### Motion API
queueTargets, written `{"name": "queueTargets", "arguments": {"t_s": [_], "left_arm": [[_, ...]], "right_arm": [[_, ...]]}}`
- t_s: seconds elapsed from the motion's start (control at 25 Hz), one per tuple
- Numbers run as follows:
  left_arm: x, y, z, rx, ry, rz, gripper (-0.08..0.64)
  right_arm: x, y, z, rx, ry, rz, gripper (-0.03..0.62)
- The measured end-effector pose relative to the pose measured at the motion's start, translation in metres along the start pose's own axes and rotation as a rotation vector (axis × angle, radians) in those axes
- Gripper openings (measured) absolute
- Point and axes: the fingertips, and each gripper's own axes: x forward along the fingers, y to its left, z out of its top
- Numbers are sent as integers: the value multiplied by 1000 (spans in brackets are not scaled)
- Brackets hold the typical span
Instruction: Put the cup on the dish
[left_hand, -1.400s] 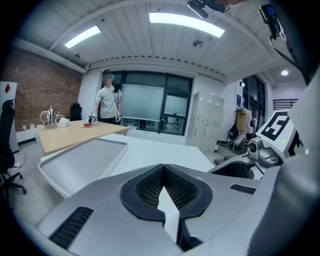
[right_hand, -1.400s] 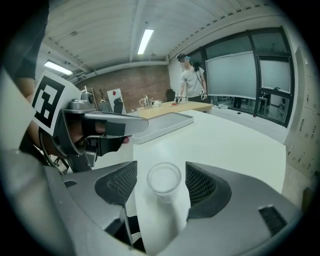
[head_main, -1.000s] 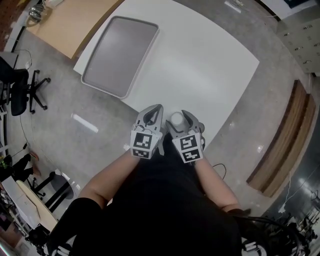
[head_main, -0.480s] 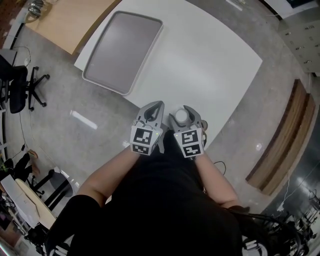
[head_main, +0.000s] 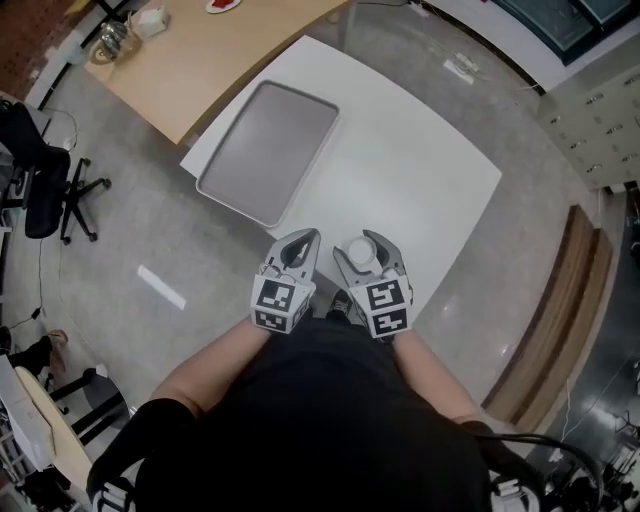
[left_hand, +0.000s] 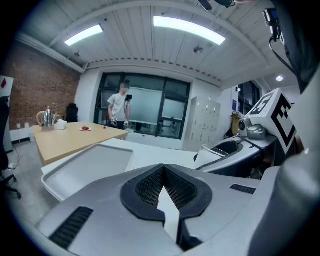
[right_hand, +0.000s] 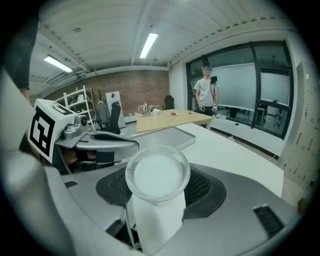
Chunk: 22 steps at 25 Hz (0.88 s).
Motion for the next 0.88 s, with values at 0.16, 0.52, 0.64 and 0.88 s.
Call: {"name": "queueTargets", "arguments": {"t_s": [0.16, 0.52, 0.64, 0.88], "left_arm": [[-22, 15, 26, 14, -39, 24, 6], [-42, 63, 58, 46, -117, 87, 5], [-43, 73, 63, 46, -122, 91, 5], [-38, 90, 61, 32, -115, 88, 6]], "right_arm": [[-6, 18, 33, -27, -32, 36, 250], [7, 33, 81, -109, -66, 41, 250], [16, 38, 87, -117, -62, 48, 250], [36, 44, 91, -105, -49, 61, 250]]}}
